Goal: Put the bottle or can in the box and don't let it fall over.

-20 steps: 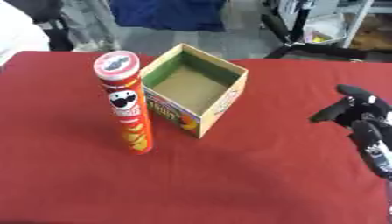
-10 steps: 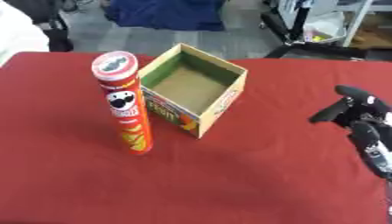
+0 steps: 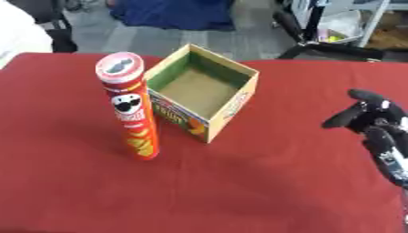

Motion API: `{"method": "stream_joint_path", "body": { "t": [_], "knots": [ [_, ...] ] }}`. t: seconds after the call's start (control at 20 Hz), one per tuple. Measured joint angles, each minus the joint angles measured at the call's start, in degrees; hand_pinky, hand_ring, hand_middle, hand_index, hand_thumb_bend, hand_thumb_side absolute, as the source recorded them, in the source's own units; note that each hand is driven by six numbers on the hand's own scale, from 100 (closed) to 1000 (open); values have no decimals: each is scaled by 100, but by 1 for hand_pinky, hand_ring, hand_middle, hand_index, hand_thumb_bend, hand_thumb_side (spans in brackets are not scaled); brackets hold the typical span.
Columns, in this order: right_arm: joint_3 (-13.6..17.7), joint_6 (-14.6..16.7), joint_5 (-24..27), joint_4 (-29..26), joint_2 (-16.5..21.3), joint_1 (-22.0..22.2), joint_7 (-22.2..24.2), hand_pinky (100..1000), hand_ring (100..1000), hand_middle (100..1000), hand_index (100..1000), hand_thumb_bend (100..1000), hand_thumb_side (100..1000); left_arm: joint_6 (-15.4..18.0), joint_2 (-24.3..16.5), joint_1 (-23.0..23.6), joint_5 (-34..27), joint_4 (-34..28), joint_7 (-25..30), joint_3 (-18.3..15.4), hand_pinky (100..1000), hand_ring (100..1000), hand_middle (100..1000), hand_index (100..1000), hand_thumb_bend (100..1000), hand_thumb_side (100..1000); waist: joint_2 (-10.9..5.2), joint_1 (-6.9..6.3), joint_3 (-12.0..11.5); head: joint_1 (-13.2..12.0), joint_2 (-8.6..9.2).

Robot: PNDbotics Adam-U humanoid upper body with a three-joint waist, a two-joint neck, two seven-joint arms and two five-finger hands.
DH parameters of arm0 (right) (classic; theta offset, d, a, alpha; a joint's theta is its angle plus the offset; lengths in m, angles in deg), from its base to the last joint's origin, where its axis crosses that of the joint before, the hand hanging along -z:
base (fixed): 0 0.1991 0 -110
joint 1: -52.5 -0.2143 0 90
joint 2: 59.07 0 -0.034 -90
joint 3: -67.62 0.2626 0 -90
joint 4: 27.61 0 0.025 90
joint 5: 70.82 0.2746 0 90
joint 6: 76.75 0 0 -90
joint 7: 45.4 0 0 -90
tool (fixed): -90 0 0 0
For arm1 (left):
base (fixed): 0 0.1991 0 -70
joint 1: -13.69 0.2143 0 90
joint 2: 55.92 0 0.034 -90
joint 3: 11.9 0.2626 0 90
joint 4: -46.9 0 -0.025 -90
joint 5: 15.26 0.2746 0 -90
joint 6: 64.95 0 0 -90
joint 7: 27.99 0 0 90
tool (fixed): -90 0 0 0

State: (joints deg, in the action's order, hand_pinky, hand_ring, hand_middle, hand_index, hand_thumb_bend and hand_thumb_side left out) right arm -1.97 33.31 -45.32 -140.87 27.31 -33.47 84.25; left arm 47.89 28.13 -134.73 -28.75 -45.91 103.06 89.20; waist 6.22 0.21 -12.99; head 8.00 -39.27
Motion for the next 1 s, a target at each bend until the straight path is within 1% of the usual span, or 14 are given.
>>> {"method": "stream_joint_path", "body": {
  "t": [0.05,0.1,0.25,0.35,0.4,0.5,0.55,0.65,0.7,0.75,0.9,1.0],
  "knots": [
    [0,0,0,0,0,0,-1,691,657,572,899,100,524,14,46,-47,90,143,-14,19,955,1000,1000,998,100,558,2,0,-1,2,8],
    [0,-1,0,0,0,0,-2,691,656,572,899,100,524,43,94,-92,184,291,-43,37,904,987,983,967,100,556,2,2,-1,4,11],
    [0,-2,0,0,0,-2,-1,691,656,572,899,100,524,142,290,-325,438,715,-141,77,893,977,973,971,100,576,4,5,11,6,14],
    [-1,-5,0,0,0,-5,2,691,656,572,899,100,524,198,414,-457,613,993,-198,104,904,980,976,974,100,581,12,1,23,2,16],
    [-1,-6,0,0,0,-7,3,691,656,572,899,100,524,227,467,-519,694,1134,-226,106,1000,1000,1000,1000,100,629,14,1,25,-1,16],
    [-2,-10,0,0,0,-23,7,691,656,572,899,100,524,275,530,-611,867,1410,-275,119,1000,1000,1000,1000,100,636,14,-3,31,-12,16],
    [-2,-15,0,0,0,-27,11,691,656,572,900,100,524,293,543,-648,952,1547,-293,126,1000,1000,1000,1000,100,659,14,-6,35,-21,16],
    [-2,-33,0,0,0,-30,13,691,656,572,900,100,524,313,543,-702,1114,1823,-313,134,1000,1000,1000,1000,100,661,14,-16,41,-25,15],
    [-2,-41,0,0,1,-32,15,691,656,572,900,100,524,324,542,-723,1204,1953,-324,135,1000,1000,1000,1000,100,612,14,-25,42,-25,15],
    [-2,-46,0,0,2,-38,16,691,656,572,900,100,524,331,538,-726,1290,2076,-331,139,1000,1000,1000,1000,100,682,14,-40,43,-24,14],
    [-2,-74,0,0,15,-45,7,691,656,572,900,100,524,358,524,-730,1548,2320,-358,212,1000,1000,1000,1000,100,731,14,-74,55,-19,14],
    [-2,-89,0,0,34,-46,1,691,656,572,900,100,524,397,516,-717,1721,2373,-396,286,1000,1000,1000,1000,100,786,14,-81,56,-2,12]
  ]
}}
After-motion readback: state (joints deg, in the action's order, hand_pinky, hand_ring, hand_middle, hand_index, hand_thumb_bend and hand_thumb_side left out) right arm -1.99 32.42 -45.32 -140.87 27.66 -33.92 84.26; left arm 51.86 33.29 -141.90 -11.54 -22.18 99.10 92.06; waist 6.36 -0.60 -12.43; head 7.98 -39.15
